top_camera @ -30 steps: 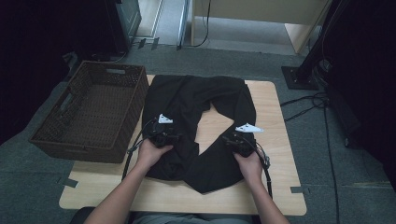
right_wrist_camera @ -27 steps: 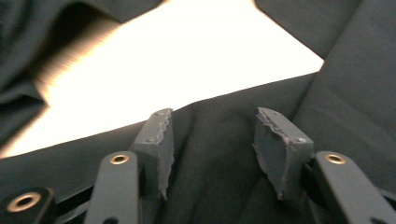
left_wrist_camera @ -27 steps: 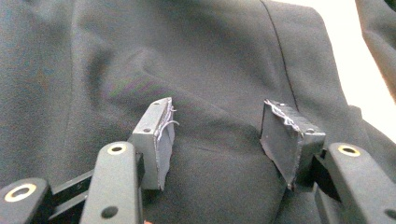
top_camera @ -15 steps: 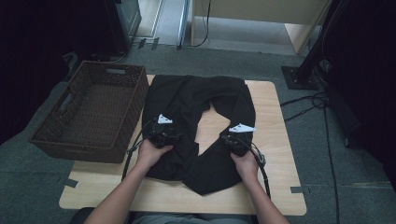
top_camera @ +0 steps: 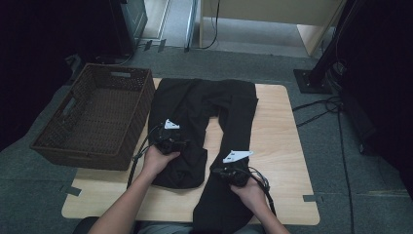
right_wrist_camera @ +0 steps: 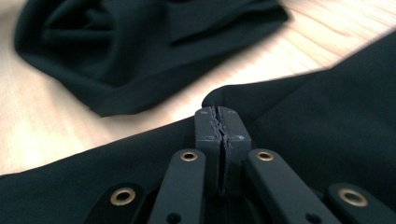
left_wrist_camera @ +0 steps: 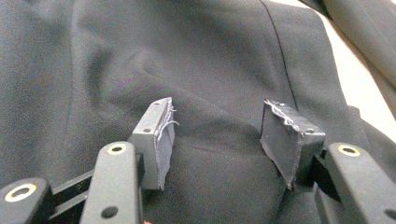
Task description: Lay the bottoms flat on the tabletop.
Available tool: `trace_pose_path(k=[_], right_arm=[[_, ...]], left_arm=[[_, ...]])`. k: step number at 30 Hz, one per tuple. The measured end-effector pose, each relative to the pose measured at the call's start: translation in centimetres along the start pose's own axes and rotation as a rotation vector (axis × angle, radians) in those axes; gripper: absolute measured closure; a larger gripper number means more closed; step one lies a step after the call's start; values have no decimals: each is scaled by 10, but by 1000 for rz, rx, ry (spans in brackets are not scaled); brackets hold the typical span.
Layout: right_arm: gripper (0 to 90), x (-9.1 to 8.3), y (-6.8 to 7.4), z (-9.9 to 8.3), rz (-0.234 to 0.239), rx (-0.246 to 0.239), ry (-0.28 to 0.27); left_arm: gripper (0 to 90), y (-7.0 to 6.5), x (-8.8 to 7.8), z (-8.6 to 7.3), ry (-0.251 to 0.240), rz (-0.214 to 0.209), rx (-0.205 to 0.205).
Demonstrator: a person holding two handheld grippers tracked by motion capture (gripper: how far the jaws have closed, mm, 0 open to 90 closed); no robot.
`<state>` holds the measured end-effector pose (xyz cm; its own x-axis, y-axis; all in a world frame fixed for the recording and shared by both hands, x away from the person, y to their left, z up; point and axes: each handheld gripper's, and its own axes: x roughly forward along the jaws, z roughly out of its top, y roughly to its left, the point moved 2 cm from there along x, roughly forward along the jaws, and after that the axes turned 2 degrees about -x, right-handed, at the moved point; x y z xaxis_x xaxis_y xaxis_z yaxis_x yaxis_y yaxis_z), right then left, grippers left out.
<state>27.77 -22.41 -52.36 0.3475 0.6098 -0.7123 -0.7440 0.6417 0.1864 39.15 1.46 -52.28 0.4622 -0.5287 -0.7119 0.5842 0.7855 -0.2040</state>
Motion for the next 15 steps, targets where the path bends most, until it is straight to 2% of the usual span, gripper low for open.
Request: trace_pose_path(k=[2,4,9,12,13,14,15], right_arm=[[746,-3,2,4,-35,-20,-31],[697,-7,-6,7,-91,-11,-78],[623,-23,-45,9,-236,72,-152],[599,-31,-73,6,-315,135,-159],[599,-31,-73,6,-315,135,-159],[594,-34,-89,3,-360,175,-163],[594,-33,-95,1,-373,190,-162]], left_arm=[[444,0,0,0,0,0,0],[444,0,0,0,-2,0,-1],[444,0,0,0,-3,-1,-2],[444,0,0,0,-3,1,1],[444,0,0,0,-3,1,1],[444,0,0,-1,-4,1,1],[444,0,0,-1,-4,1,0]])
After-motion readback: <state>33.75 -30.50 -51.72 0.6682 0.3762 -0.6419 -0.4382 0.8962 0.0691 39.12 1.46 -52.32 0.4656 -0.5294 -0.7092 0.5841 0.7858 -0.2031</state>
